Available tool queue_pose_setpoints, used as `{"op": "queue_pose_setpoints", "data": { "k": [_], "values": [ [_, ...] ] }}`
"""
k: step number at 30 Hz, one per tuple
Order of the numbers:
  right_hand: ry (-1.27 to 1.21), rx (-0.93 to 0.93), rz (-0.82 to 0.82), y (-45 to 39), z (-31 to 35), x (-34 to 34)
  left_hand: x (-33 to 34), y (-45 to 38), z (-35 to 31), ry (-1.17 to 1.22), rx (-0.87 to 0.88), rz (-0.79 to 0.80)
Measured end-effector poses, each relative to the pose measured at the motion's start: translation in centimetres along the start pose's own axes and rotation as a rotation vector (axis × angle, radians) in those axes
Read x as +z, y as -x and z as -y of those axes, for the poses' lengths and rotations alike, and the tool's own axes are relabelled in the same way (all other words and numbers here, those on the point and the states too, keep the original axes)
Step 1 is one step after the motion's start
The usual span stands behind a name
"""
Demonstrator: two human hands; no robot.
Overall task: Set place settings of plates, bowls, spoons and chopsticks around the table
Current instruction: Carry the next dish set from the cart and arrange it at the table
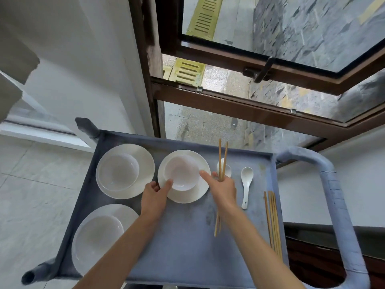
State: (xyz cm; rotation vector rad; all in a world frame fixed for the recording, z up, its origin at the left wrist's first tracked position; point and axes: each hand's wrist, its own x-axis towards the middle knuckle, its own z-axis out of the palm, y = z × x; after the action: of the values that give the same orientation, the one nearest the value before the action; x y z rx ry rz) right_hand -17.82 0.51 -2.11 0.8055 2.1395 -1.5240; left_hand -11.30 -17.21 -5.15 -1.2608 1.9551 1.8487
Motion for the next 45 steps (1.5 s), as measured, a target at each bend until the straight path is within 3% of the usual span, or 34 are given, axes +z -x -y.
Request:
{"op": "queue_pose_setpoints", "data": {
  "k": [10, 19, 31, 36, 45],
  "values": [
    [-0.196, 0.052, -0.006, -1.4, -1.7, 1.9, -0.8, -0.9, -0.2, 0.006, 0.040, 0.162],
    [-0.186, 0.021, -0.004, -0.1, -1.9, 0.5, -1.6, 1.0, 0.6, 0.110, -0.003, 0.120],
    [-0.160, -0.034, 0.222, 6.4, 0.7, -3.1, -6.6, 8.2, -1.7, 0.342, 0.028, 0.145],
    [-0.083, -0.154, 0.359, 8.9, 2.1, -3.5, -8.5, 12.9, -0.8, 0.436, 0.103, 0.043],
    [0.147, -0.326, 0.781, 16.3, 2.9, -2.4, -11.2, 26.2, 5.6, 0.668, 0.216, -0.293]
  ]
}}
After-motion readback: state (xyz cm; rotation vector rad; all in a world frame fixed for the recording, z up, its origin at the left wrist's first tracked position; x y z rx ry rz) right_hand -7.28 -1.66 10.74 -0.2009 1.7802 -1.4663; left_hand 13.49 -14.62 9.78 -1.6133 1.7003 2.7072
